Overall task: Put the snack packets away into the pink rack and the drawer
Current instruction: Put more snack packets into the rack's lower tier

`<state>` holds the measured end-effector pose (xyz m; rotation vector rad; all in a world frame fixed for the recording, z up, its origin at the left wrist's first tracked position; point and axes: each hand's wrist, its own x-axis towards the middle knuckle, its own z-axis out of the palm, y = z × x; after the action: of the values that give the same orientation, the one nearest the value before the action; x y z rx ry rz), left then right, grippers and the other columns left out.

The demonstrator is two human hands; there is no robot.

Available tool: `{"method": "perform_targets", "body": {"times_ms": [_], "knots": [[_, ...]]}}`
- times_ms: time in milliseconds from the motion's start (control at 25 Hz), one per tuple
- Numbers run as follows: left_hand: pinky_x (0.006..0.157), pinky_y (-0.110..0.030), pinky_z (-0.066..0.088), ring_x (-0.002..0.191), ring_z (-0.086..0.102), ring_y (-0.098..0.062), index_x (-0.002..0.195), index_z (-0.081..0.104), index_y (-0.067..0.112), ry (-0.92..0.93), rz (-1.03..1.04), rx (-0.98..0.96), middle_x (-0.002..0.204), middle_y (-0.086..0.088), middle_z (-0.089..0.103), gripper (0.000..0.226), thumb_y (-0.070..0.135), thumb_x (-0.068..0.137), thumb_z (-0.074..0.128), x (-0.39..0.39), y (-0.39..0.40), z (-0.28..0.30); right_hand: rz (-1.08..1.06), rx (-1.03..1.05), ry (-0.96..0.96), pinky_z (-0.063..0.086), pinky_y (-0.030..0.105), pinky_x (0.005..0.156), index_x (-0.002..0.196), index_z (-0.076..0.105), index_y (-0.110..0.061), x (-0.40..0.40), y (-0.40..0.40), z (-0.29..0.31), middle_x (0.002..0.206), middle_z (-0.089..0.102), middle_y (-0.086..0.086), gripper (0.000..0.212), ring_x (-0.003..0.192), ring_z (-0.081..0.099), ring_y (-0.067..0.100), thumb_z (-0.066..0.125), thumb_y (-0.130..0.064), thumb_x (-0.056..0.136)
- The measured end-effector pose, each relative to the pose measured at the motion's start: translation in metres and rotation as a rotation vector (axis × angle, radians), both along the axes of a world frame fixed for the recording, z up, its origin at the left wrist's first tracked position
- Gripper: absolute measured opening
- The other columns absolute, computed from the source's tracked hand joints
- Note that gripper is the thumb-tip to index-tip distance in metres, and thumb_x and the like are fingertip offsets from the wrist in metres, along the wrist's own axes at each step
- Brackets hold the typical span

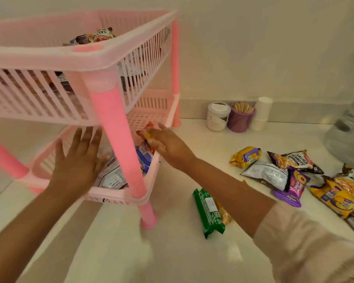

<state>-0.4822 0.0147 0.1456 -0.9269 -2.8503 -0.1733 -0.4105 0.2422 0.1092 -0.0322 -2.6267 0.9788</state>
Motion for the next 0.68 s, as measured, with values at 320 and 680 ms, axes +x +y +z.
{"method": "perform_targets", "body": {"times_ms": [320,680], "knots": [[0.104,-0.063,0.021,0.143,-0.002,-0.019,0.147,0.001,0.020,-0.144,-0.099,0.319,0.155,-0.009,-0.004,0.074,0.064,0.089,0.011,0.129,-0.027,-0.094,-0.217,0.360,-0.081,-0.005,0.032,0.118,0.145,0.026,-0.021,0.150,-0.003,-0.063,0.154,0.008,-0.007,0.058,0.142,-0.010,0.012,0.035,-0.049,0.095],[0.098,-0.054,0.027,0.139,-0.017,0.000,0.144,-0.009,0.033,-0.168,-0.411,0.369,0.156,0.004,-0.013,0.068,0.066,0.087,0.008,0.234,0.056,-0.125,-0.647,0.327,-0.177,-0.002,0.030,0.116,0.144,0.028,-0.019,0.300,0.045,-0.100,0.153,0.024,-0.001,0.058,0.145,0.007,0.019,0.049,-0.030,0.092]]}}
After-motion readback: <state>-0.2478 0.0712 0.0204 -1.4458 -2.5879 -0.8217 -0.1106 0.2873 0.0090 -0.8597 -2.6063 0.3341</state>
